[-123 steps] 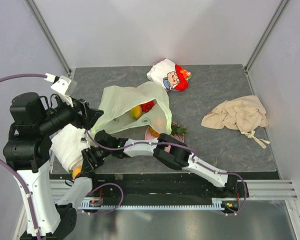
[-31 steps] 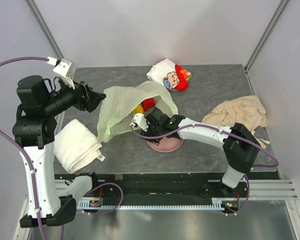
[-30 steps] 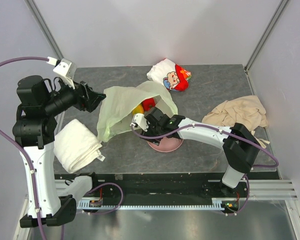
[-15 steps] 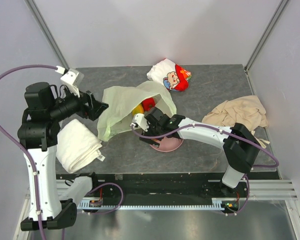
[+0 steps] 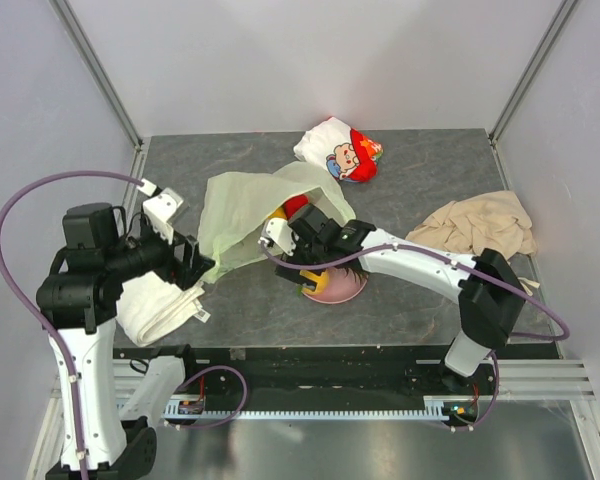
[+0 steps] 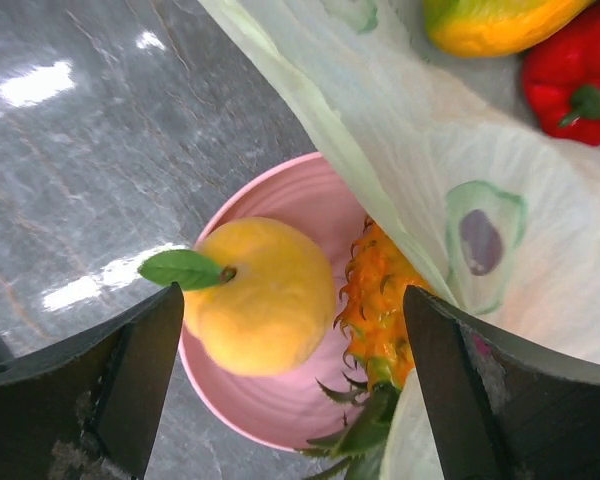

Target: Take the fake fruits out of the plastic bag

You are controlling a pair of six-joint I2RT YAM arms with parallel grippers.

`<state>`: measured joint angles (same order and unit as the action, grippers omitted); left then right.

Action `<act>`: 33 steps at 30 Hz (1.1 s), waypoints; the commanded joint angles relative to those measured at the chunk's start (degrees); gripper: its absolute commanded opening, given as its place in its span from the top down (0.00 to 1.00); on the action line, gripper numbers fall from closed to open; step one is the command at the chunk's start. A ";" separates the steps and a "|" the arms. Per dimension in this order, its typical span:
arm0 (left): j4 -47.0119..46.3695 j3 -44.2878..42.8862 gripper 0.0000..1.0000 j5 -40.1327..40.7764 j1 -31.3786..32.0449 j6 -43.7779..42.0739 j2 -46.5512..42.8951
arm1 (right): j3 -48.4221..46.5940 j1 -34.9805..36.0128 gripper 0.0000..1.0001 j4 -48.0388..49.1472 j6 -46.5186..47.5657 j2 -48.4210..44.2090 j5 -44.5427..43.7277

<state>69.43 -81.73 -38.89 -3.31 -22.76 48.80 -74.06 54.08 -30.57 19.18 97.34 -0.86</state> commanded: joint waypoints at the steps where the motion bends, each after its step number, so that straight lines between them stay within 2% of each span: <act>1: 8.34 0.61 0.14 4.60 -0.29 -9.48 -3.26 | -5.03 -0.21 0.02 -5.11 -0.90 -6.02 5.32; 5: 12.04 0.52 0.16 8.66 -0.29 -14.14 -4.06 | -6.79 -0.21 0.02 -7.93 -2.38 -8.21 10.26; 11: 18.02 0.78 0.26 5.42 -0.21 -17.93 -0.90 | -12.24 -0.21 0.06 -7.32 -4.24 -7.43 13.78; 14: 17.41 3.42 0.28 3.22 -0.20 -17.84 -0.11 | -14.09 -0.30 0.12 -6.09 -4.24 -5.41 13.26; 18: 16.44 6.84 0.32 3.39 -0.20 -18.19 1.82 | -17.60 -0.82 0.26 -5.82 -5.02 -2.95 14.66; 25: 9.07 12.73 0.34 1.80 0.85 -12.76 3.50 | -19.98 -2.76 0.43 -3.45 -8.28 3.28 13.70; 29: 1.78 15.90 0.39 5.58 4.52 -8.71 3.94 | -22.35 -3.20 0.44 -2.31 -7.75 7.94 12.47; 33: -3.85 16.69 0.44 6.02 8.93 -2.83 6.48 | -28.57 -3.98 0.44 -1.69 -8.54 14.01 11.15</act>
<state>73.54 -65.28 -33.45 2.39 -33.15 53.47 -95.92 50.74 -34.81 12.08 107.24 11.68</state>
